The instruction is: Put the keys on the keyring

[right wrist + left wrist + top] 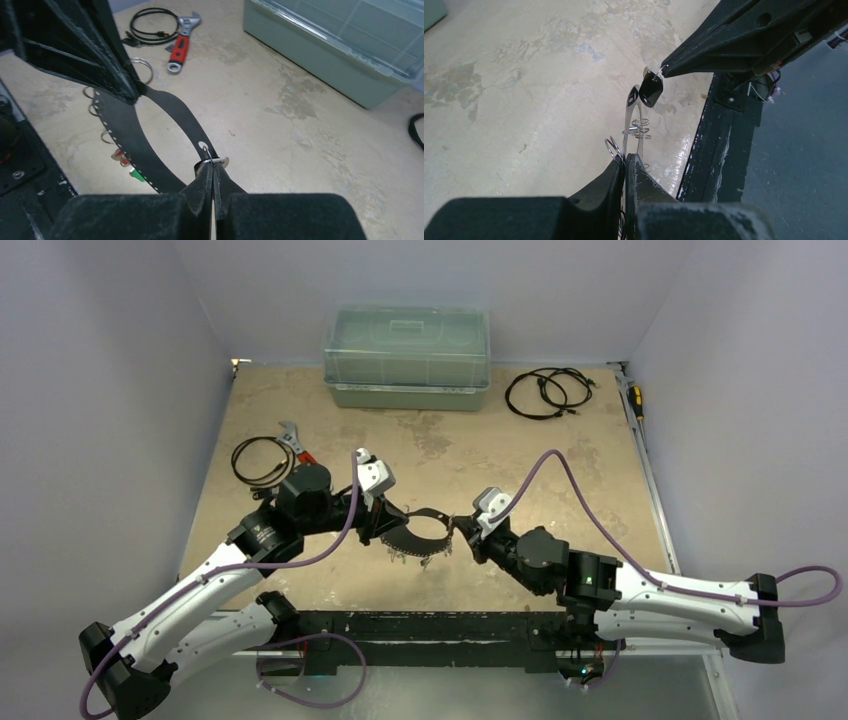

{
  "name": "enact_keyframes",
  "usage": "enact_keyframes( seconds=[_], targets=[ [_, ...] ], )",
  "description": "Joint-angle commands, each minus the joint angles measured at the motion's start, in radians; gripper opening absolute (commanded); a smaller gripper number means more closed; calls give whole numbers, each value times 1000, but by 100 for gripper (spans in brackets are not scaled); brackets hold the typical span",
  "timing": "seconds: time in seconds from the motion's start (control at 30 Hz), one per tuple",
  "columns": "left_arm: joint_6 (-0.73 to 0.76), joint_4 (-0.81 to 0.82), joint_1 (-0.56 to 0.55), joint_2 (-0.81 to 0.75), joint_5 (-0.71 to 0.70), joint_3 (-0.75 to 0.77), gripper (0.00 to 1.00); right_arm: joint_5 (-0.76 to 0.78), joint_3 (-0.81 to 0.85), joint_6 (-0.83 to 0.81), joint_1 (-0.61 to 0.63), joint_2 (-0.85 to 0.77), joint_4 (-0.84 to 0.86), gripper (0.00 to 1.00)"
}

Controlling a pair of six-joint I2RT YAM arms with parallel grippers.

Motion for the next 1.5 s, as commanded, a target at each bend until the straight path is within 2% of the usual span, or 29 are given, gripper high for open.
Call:
enact_keyframes(
  seconds=[0.0,0.2,0.4,0.73,1.47],
  targets=[
    [10,76,-6,-7,113,-3,0,-93,36,-144,3,-29,92,0],
    [8,95,-7,-16,204,-3,0,-107,74,-230,3,-16,95,0],
    [4,103,-7,-7,197,-12,0,-228,85,-282,3,6,116,0],
    [5,89,-7,5,130,-18,0,-321,147,-271,3,48,54,0],
    [-10,103,-10,16,182,-23,0,-281,152,-282,3,167,153,0]
  ],
)
